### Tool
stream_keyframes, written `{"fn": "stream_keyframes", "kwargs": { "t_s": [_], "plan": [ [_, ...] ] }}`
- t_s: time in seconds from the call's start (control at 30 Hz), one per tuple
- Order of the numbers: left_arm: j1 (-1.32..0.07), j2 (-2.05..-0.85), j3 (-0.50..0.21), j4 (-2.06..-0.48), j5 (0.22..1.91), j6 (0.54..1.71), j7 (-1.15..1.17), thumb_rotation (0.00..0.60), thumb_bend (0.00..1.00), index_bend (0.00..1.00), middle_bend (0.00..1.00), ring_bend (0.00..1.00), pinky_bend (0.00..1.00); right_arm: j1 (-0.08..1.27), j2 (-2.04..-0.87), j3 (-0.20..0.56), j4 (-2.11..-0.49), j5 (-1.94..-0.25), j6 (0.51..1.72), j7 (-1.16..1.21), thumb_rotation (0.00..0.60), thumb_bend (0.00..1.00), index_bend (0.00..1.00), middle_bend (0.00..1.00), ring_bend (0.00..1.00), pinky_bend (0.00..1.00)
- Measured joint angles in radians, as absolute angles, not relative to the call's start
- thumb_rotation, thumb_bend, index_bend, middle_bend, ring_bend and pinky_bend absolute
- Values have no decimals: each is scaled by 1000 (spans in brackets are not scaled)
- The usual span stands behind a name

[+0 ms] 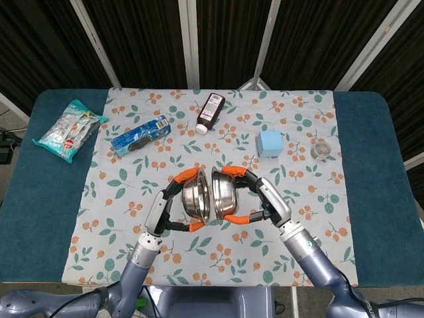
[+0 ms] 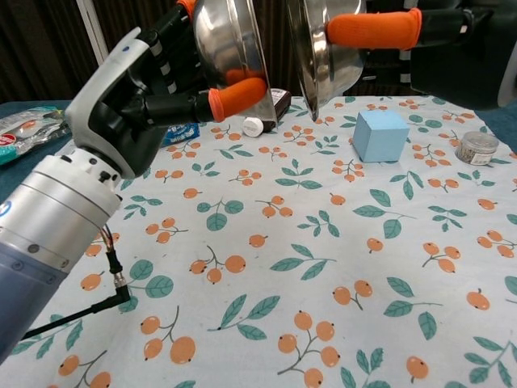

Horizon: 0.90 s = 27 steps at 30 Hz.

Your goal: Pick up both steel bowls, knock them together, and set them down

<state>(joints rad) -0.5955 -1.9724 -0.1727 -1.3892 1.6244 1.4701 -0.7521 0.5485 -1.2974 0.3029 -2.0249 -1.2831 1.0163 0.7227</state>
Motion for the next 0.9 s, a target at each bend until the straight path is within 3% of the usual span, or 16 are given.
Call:
{"fn": "stream_keyframes", "kwargs": {
  "t_s": [0.43,0.9],
  "plan": [
    [-617,-2042,-176,-1350,1618,1450,-750,600,16,329,184,176,331,561,-1321,292,-2027,-1266,999,701,600,97,424,348,503,302],
    [-589,-1946,-171,-1407,1633,1482,-691,600,16,329,185,176,331,526,-1239,325,-1999,-1288,1027,770,600,97,424,348,503,298]
  ]
}}
